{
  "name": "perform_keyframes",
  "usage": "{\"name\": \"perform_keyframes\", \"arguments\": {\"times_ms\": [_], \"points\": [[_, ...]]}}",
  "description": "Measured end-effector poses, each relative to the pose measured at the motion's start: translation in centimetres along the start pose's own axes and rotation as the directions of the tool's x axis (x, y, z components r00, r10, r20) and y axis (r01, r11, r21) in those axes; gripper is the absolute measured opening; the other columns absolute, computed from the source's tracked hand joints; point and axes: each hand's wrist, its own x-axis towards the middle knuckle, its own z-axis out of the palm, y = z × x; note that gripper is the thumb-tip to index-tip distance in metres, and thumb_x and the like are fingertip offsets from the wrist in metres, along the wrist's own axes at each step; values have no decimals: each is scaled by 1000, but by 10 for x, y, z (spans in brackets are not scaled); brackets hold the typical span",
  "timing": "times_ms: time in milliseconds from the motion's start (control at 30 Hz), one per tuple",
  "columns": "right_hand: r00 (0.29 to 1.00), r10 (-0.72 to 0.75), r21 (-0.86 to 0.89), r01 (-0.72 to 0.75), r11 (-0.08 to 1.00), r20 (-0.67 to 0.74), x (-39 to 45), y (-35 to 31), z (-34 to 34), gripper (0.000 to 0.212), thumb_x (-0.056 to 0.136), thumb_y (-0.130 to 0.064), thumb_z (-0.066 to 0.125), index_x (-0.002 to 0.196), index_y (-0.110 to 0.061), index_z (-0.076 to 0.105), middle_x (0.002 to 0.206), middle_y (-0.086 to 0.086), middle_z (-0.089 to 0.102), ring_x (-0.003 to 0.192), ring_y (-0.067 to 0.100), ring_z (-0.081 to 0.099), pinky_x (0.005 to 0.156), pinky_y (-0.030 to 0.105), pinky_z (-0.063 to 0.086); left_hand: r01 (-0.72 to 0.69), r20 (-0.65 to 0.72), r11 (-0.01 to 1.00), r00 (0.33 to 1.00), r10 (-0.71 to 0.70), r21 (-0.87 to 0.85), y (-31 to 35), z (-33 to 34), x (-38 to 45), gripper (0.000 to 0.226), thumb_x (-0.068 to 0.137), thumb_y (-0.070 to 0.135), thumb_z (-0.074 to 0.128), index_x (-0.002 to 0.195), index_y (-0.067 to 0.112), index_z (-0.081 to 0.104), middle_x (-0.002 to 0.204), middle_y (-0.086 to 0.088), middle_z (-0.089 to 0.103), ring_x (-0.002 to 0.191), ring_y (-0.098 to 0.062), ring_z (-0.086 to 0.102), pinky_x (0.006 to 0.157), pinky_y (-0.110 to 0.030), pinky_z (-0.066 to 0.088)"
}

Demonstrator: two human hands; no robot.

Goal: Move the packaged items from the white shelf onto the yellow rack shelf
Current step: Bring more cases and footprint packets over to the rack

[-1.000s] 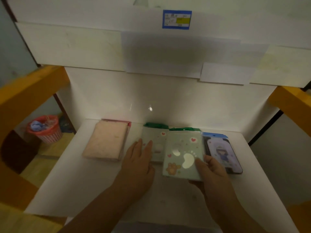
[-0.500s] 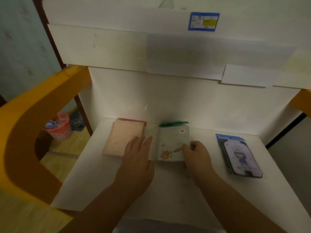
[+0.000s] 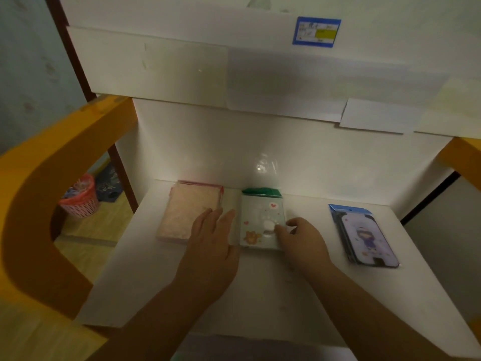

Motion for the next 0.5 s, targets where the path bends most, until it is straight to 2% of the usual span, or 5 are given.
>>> {"name": "perform_keyframes", "arguments": {"times_ms": [67, 133, 267, 367, 500], "points": [[1000, -23, -49, 23, 999, -2, -1, 2, 0, 50, 93, -50, 54, 133, -19, 48, 108, -1, 62, 89, 12, 63, 75, 32, 59, 1, 1, 1000, 1000, -1, -3, -1, 0, 0, 68, 83, 29, 35, 150, 22, 29, 156, -2, 26, 145, -17, 11, 112, -27, 10], [993, -114, -157, 113, 981, -2, -5, 3, 0, 65, 88, -61, 55, 139, -23, 42, 121, 1, 53, 102, 14, 57, 82, 29, 53, 4, -6, 1000, 1000, -4, -4, -2, -1, -1, 68, 82, 29, 35, 149, 22, 30, 155, -2, 27, 144, -18, 12, 112, -26, 10], [947, -293, -354, 320, 879, 129, -18, 5, 5, 77, 73, -78, 55, 135, -36, 41, 122, -4, 41, 113, 15, 45, 92, 30, 49, 4, -11, 1000, 1000, -4, -3, -1, 0, -2, 65, 85, 26, 40, 149, 22, 30, 156, -2, 26, 144, -18, 12, 112, -26, 10], [943, -309, -367, 333, 868, 124, -20, 9, 5, 77, 74, -75, 58, 137, -34, 40, 123, -4, 41, 108, 10, 39, 91, 26, 46, 11, 14, 1000, 1000, -11, -6, 1, 1, -4, 64, 88, 27, 40, 151, 24, 26, 158, 0, 22, 145, -16, 8, 110, -25, 8], [944, -320, -345, 327, 880, 77, -16, 7, 6, 70, 74, -74, 59, 129, -33, 46, 109, -6, 41, 99, 10, 39, 82, 22, 44, 2, 27, 1000, 1000, -3, 19, 5, -1, -6, 66, 86, 29, 36, 151, 25, 25, 158, 0, 21, 144, -13, 4, 110, -23, 3]]}}
